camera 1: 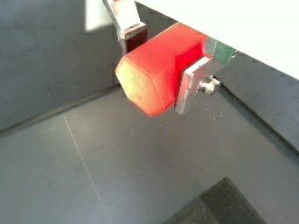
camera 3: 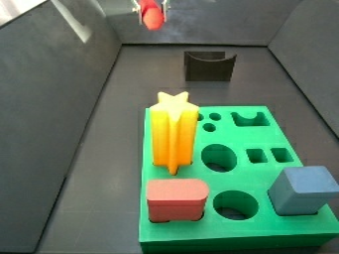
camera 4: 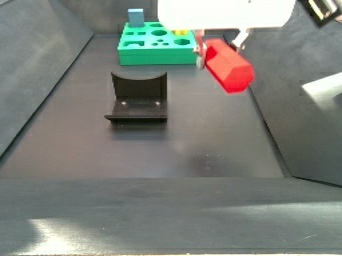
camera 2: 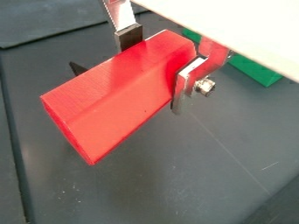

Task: Pick up the hexagon object. Move up. Place the hexagon object on the fixture. Regrasp the hexagon object. Move to above the board. Insert the hexagon object.
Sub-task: Place the hexagon object on the fixture.

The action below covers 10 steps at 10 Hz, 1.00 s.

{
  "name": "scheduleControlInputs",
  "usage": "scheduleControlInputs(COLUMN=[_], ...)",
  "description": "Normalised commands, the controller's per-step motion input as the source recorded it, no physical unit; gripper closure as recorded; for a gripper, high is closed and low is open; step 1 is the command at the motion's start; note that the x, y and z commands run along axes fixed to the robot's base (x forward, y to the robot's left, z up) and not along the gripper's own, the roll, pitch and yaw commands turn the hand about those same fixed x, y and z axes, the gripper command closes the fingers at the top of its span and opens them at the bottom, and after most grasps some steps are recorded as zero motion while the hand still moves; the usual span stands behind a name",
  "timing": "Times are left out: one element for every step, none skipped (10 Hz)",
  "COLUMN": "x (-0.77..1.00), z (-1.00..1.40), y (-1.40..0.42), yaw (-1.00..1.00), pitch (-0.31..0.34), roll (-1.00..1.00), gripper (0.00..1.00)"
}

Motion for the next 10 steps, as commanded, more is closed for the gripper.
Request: scheduleControlInputs(x=[-0.01, -0.01, 0.0, 1.0, 1.0, 1.0, 1.0, 1.0, 1.0, 1.0], z=[0.77, 0.55, 0.43, 0.24, 0.18, 0.16, 0.15, 0.14, 0.12, 0.11], y=[-0.02, -0.02, -0.02, -0.31, -0.31, -0.26, -0.24, -0.22, -0.19, -0.17], yaw=[0.02, 0.02, 0.02, -1.0, -1.0, -0.79, -0.47, -0.3, -0.17, -0.13], pitch=[0.02, 0.028, 0.033, -0.046, -0.013, 0.019, 0.056, 0.088, 0.123, 0.135], roll=[-0.06, -0.07, -0.08, 0.05, 0.05, 0.04, 0.05, 0.05, 0.05, 0.05], gripper=[1.0, 1.0, 1.0, 1.0, 1.0, 1.0, 1.0, 1.0, 1.0, 1.0])
